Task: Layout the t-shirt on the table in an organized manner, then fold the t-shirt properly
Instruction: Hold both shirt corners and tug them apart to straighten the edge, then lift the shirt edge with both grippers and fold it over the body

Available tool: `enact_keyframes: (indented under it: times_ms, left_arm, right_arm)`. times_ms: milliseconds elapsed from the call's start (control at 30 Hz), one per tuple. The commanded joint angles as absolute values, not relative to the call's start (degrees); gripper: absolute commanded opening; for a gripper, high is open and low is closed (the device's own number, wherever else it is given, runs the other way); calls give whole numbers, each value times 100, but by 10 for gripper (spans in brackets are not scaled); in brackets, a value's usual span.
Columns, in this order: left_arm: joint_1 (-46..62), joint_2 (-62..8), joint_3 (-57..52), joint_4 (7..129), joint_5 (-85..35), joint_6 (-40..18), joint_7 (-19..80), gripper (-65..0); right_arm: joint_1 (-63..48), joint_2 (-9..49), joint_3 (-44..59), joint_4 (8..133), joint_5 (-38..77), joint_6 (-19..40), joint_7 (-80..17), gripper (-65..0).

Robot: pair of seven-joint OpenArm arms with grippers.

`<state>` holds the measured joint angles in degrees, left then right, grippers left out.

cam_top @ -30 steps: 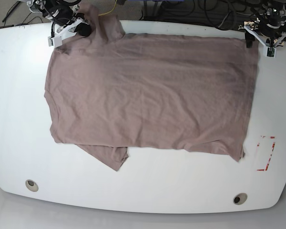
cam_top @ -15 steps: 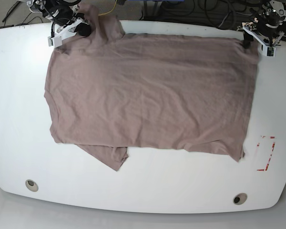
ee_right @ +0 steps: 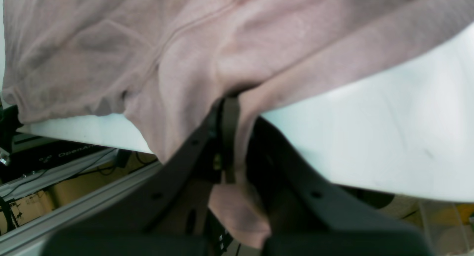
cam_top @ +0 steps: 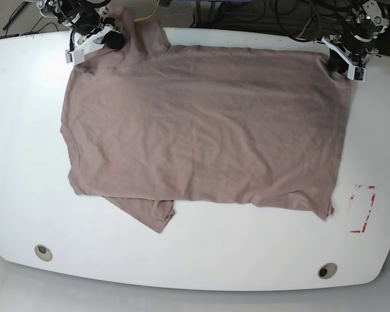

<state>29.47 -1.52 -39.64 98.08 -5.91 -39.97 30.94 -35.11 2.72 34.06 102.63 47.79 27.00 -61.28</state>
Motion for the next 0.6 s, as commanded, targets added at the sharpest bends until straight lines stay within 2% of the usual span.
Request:
enact_keyframes:
  times_ms: [0,567]
  left_arm:
    - [3011,-180,-3969,9815,-400,-4000,3319,-650]
    - [2941,-207,-4004,9886,-453,-4000,3301,-650]
  right_arm:
    - [-3556,330,3433,10316,4743,2677,-6123,-650]
    - [-3556,330,3433,10325,4769,2695,-6132,-650]
